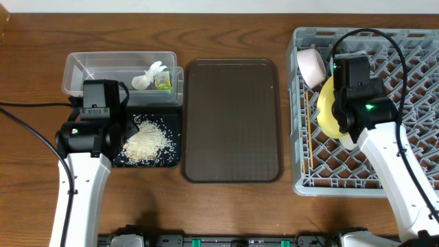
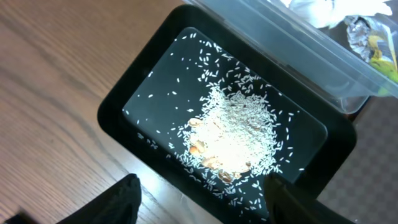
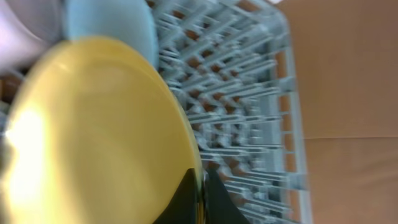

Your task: Sort waste into correct bins and load items into the dishwasher rack

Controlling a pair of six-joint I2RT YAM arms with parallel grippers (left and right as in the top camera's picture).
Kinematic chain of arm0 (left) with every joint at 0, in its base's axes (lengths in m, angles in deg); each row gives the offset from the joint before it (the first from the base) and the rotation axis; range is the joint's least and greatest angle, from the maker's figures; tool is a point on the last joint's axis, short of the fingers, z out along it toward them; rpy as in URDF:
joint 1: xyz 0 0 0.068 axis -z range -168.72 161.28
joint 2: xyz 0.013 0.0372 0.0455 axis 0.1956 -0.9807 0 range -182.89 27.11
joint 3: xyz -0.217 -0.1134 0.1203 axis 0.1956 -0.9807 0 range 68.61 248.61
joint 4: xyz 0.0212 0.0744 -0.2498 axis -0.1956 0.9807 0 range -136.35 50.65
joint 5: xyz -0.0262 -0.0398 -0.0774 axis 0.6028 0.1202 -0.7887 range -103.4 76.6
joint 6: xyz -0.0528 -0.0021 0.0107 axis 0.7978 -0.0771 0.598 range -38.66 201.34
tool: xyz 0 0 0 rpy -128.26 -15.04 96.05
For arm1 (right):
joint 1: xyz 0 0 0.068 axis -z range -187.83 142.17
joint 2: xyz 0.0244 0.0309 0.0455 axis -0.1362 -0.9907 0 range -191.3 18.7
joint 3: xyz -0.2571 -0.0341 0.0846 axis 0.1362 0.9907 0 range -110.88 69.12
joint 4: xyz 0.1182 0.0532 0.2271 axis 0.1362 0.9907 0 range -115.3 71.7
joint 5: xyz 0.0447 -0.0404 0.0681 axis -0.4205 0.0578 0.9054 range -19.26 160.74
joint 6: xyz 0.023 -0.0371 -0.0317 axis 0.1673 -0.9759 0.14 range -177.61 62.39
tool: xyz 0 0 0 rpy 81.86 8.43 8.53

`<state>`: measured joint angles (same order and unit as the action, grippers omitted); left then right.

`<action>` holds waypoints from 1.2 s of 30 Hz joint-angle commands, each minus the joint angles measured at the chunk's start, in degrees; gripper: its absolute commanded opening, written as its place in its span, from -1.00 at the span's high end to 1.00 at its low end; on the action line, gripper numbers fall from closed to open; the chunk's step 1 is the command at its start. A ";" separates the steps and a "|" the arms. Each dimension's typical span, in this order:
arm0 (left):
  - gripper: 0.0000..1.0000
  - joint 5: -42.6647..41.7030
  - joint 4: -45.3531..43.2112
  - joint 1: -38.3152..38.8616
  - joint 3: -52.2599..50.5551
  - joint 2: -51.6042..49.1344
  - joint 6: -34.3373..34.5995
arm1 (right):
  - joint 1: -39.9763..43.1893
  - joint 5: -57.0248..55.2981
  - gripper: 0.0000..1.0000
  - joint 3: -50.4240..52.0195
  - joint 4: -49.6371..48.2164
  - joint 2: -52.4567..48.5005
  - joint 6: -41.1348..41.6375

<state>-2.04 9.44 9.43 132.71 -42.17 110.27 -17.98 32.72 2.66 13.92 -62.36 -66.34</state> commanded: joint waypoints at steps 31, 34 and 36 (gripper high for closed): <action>-0.40 -11.78 1.90 9.33 -11.93 24.65 -14.93 | 11.67 43.43 0.21 14.71 10.60 25.81 18.97; -0.71 -11.76 -1.14 10.08 -15.34 34.21 -14.95 | 11.69 41.86 -0.98 20.31 7.10 34.47 18.99; -0.72 -11.76 -3.39 10.08 -16.48 38.91 -14.95 | 11.69 39.54 -0.99 22.73 6.45 39.60 18.97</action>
<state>-14.87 7.78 19.25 117.93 -7.90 95.99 -6.81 74.75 22.81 20.98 -27.89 -47.52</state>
